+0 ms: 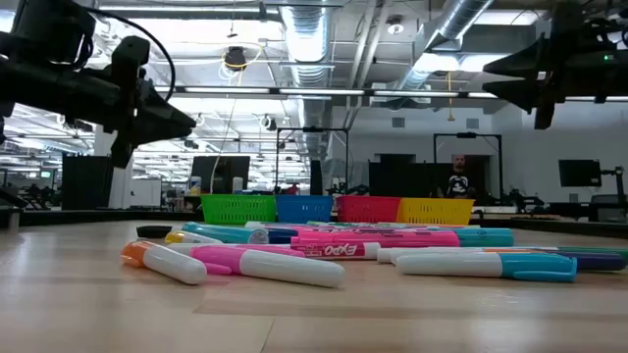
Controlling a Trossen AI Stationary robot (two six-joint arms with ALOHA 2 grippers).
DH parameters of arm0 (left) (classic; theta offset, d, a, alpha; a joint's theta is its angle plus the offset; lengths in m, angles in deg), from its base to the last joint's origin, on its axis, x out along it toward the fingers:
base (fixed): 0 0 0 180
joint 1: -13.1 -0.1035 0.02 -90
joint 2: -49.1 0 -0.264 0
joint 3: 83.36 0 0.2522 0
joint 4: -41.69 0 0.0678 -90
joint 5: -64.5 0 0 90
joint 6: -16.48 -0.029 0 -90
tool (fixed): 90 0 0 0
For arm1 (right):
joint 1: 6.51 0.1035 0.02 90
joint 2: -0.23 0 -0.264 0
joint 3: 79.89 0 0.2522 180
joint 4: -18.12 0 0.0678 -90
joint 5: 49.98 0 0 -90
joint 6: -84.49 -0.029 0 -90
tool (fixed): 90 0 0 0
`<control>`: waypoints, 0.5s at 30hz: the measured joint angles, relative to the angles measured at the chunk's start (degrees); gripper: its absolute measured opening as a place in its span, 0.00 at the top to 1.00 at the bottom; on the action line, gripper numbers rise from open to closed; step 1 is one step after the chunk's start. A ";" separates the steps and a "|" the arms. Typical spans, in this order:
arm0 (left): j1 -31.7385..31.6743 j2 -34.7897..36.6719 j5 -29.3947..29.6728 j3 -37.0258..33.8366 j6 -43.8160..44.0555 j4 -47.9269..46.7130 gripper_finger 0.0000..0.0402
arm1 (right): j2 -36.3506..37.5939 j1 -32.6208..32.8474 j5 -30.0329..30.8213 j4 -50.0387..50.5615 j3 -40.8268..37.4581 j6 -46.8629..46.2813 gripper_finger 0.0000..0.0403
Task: Pick & Place Markers
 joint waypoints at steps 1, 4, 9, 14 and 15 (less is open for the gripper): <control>0.00 -0.35 0.00 0.01 0.52 0.01 0.83 | -0.50 0.00 -0.11 0.16 0.00 -0.78 0.58; 0.00 -1.48 0.00 0.01 1.75 0.07 0.83 | -2.99 0.02 -0.76 0.15 0.00 -3.19 0.58; 0.00 -3.02 -0.01 0.01 2.14 0.21 0.83 | -9.95 0.02 -2.79 0.17 0.03 -6.69 0.58; 0.00 -4.22 0.00 0.01 2.16 0.55 0.83 | -19.24 0.40 -4.65 0.15 2.29 -8.46 0.58; 0.00 -4.51 0.00 0.00 2.16 0.64 0.83 | -21.23 0.60 -4.68 0.16 2.96 -8.18 0.58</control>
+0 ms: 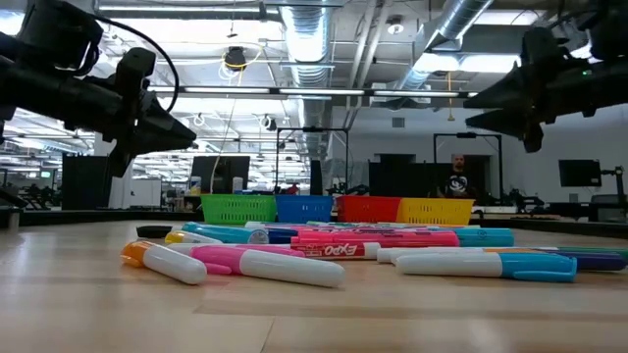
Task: Pick & Place Markers
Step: Put the large light green highlighter pen into the yellow bin
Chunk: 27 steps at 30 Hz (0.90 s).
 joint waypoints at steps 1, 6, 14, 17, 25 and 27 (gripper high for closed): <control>0.00 -0.26 0.01 0.01 0.00 0.10 0.83 | -2.05 0.24 -0.01 0.05 0.75 0.09 0.58; 0.00 -1.17 -0.01 0.01 0.00 0.28 0.83 | -13.15 1.17 -0.02 0.03 4.40 3.98 0.58; 0.02 -1.31 -0.01 0.01 0.07 0.86 0.83 | -29.04 3.07 -4.26 -0.02 8.88 8.60 0.58; 0.03 -1.31 -0.01 0.01 1.06 0.94 0.83 | -33.73 4.00 -6.38 0.03 9.95 8.68 0.58; 0.22 -1.31 -0.03 0.01 1.09 1.59 0.83 | -42.30 7.30 -8.07 -0.02 11.95 11.76 0.58; 0.22 -1.31 -0.03 0.01 1.09 1.60 0.83 | -44.00 8.15 -8.07 0.01 11.95 13.07 0.58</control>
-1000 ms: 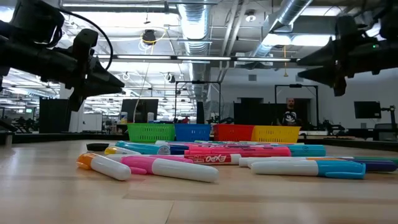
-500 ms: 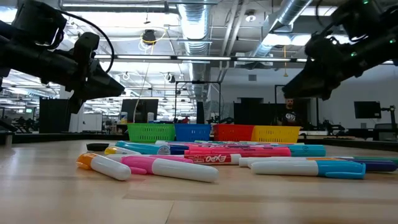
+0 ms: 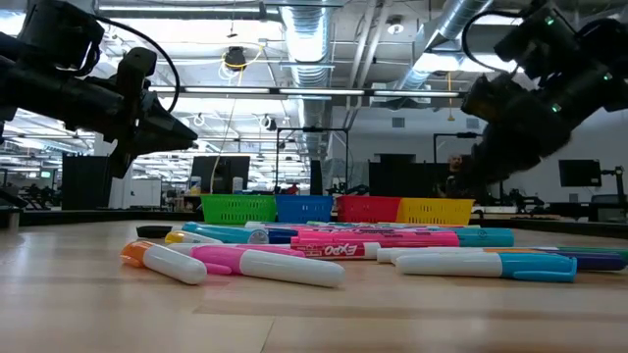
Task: Pick & Place Markers
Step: Put the large light green highlighter pen into the yellow bin
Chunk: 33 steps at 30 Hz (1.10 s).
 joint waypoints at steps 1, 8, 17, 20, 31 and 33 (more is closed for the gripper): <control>0.00 0.00 0.02 0.00 0.00 0.00 0.83 | -0.83 0.34 0.00 0.18 0.00 0.61 0.58; 0.00 0.00 0.00 0.00 0.00 -0.01 0.83 | -5.30 1.82 0.24 0.15 0.02 3.55 0.58; 0.00 0.00 0.00 0.00 0.00 0.00 0.83 | -9.44 1.70 0.47 0.39 0.02 3.57 0.58; 0.02 0.00 0.00 0.00 0.00 -0.02 0.83 | -10.42 1.70 0.48 0.39 0.02 3.55 0.58; 0.00 0.00 0.00 0.00 -0.09 -0.02 0.83 | -10.66 1.70 0.55 0.19 0.04 3.55 0.58; 0.02 0.00 0.02 0.00 -0.20 -0.02 0.83 | -10.66 1.70 0.52 -0.06 0.02 3.55 0.58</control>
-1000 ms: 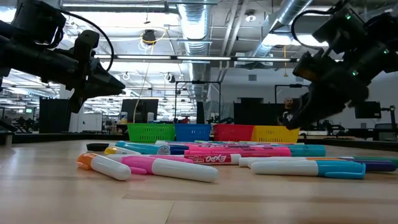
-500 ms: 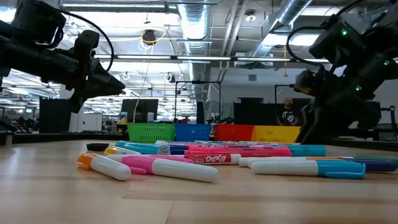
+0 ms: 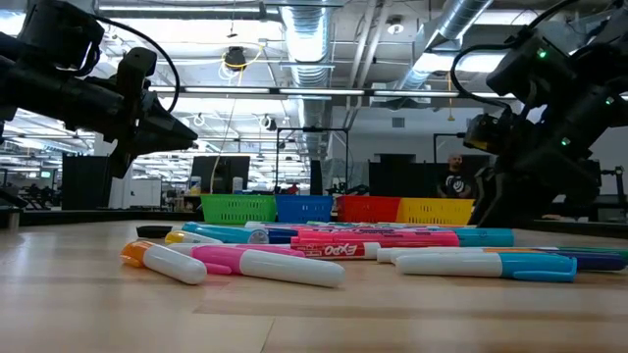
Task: Pick & Place Markers
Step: Put the large light green highlighter pen into the yellow bin
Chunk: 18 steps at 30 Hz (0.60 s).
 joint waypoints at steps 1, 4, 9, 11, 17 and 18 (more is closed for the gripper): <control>0.00 0.00 0.00 0.00 -0.01 0.00 0.83 | -0.02 0.00 0.00 -0.25 0.00 0.00 0.58; -0.02 0.00 0.00 0.00 -0.03 0.00 0.83 | -0.02 0.00 0.00 -0.83 0.00 0.00 0.58; -0.02 0.00 0.00 0.00 -0.04 0.00 0.83 | -0.02 0.00 -0.02 -0.80 0.00 0.00 0.63; 0.00 0.00 0.00 0.00 -0.04 0.00 0.83 | -0.02 0.00 -0.04 -0.79 0.00 0.00 0.66; -0.01 0.00 0.00 0.00 -0.04 -0.02 0.83 | -0.02 0.00 -0.09 -0.82 0.00 0.00 0.80; -0.01 0.00 0.00 0.00 -0.04 -0.02 0.83 | -0.02 0.00 -0.09 -0.89 0.00 -0.02 0.82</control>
